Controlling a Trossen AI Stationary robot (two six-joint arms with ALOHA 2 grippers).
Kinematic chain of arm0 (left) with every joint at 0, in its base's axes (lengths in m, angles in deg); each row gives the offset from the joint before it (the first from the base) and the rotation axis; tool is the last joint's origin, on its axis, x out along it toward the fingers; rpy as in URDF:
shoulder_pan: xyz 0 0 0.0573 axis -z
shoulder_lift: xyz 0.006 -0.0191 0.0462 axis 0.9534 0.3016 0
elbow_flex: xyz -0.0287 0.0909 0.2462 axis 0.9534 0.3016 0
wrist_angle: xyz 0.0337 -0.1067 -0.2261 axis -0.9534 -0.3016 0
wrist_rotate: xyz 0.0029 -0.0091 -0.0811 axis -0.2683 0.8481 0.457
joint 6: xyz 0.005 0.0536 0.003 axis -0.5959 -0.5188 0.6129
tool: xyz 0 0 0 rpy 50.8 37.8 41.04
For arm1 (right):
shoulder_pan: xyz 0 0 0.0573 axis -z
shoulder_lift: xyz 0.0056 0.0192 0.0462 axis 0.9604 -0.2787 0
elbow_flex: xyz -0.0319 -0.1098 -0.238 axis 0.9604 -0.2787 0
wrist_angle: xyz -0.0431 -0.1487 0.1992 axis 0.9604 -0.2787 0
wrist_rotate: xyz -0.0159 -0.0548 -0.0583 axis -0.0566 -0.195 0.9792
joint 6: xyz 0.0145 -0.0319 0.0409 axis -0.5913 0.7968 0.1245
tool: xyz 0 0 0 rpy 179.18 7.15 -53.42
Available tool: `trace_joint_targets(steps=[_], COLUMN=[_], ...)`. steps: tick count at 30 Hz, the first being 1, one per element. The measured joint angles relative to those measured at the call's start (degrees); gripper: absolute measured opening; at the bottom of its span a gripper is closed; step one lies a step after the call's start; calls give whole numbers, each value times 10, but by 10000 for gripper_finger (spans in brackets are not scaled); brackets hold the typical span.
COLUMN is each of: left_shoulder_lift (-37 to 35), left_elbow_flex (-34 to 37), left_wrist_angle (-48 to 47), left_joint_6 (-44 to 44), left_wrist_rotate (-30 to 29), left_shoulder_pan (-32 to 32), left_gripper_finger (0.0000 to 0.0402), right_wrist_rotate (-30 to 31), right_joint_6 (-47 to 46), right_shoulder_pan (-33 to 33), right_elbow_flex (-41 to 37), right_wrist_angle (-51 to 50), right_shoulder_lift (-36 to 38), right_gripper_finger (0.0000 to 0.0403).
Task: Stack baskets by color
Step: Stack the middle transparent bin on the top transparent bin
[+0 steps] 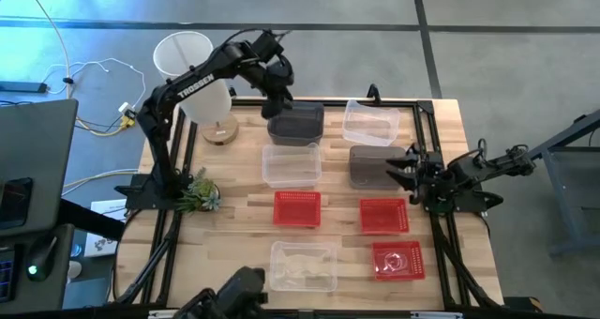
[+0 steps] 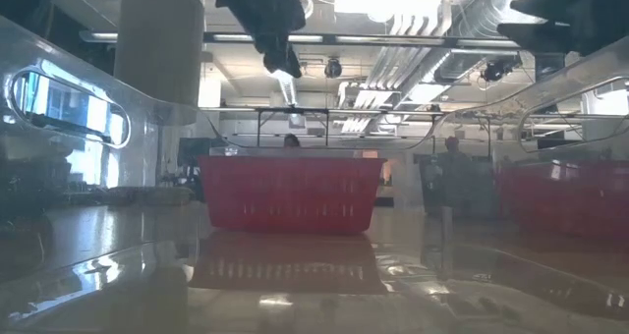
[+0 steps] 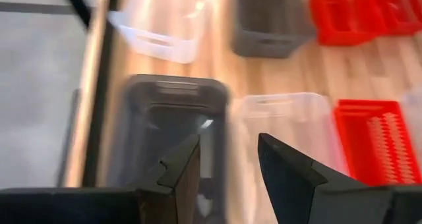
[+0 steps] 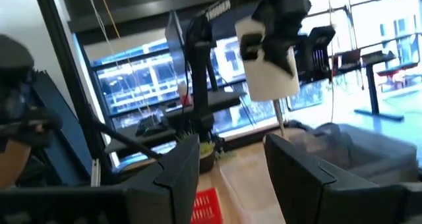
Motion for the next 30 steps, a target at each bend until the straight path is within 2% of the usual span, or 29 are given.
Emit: trace_joint_targets(steps=[4, 12, 18, 27, 30], left_shoulder_lift=[-25, -82, -130, -196, -212], left_elbow_flex=[52, 162, 232, 334, 362], left_wrist_angle=[6, 42, 91, 162, 179], left_joint_6=[7, 49, 85, 162, 178], left_wrist_rotate=[-5, -65, -69, -154, -161], left_shoulder_pan=[28, 91, 122, 166, 181], left_gripper_finger=[140, 140, 140, 140, 140], right_wrist_rotate=[0, 10, 26, 35, 50], right_joint_6=[25, 66, 66, 92, 95], right_shoulder_pan=[0, 0, 0, 0, 0], right_elbow_flex=[0, 0, 23, 114, 162], right_wrist_angle=[27, 65, 69, 13, -36], right_shoulder_lift=[0, 0, -8, -104, -153], right_gripper_finger=[160, 160, 160, 160, 160])
